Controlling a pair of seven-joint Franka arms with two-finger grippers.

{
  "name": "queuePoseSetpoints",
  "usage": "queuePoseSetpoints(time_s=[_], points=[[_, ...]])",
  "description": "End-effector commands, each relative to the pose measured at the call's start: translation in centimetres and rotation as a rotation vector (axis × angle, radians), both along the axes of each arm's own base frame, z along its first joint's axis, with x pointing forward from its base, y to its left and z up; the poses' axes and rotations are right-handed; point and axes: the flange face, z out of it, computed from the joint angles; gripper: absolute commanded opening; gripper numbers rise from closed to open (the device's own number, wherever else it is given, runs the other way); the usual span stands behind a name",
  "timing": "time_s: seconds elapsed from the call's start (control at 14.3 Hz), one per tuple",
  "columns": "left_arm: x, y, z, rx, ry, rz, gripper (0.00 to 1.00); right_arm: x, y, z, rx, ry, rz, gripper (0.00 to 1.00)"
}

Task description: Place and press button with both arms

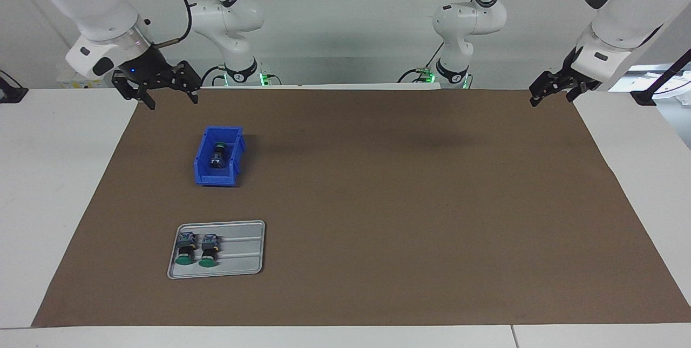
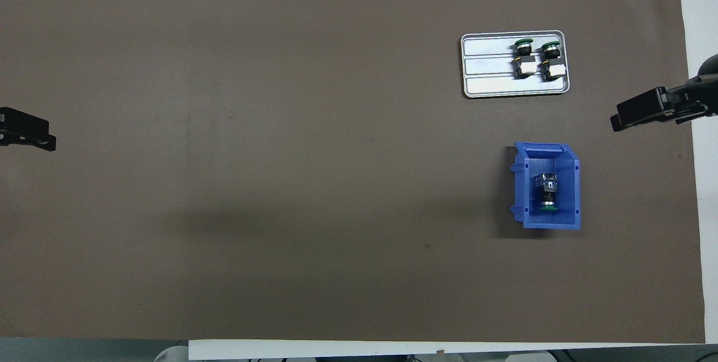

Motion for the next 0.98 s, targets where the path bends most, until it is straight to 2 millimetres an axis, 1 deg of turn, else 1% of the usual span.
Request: queuePoseSetpoints(time_s=[0.0,0.14,0.21,0.28,0.42,0.49,0.56,0.91], points=[[-0.3,0.2,0.4,0.012,-0.004,-0.007,1.00,-0.1,-0.2,1.3,-0.024,-0.018,-0.004,1.00],[-0.4,0.0,0.4,0.012,-0.002,-0.009,1.00,-0.6,-0.2,1.3,-0.037,0.021,-0.016,1.00],[-0.4,0.0,0.3,0.011,-0.001,-0.018,1.00,-0.5,-0.1,1.3,-0.041,0.016,-0.053,1.00],[-0.4,-0.1,0.4,0.009,-0.001,-0.023,1.00,-0.3,-0.5,1.3,-0.039,0.002,-0.101,1.00],[-0.4,-0.4,0.4,0.009,-0.002,-0.027,1.00,0.1,-1.2,0.6,-0.040,0.006,-0.115,1.00],[-0.4,-0.4,0.4,0.009,-0.001,-0.029,1.00,0.1,0.1,0.7,-0.038,0.005,-0.095,1.00],[-0.4,-0.5,0.4,0.008,-0.004,-0.030,1.00,0.1,0.3,0.9,-0.049,0.000,-0.088,1.00],[-0.4,-0.9,0.4,0.011,-0.004,-0.030,1.00,-0.1,-0.1,1.2,-0.050,-0.003,-0.096,1.00]])
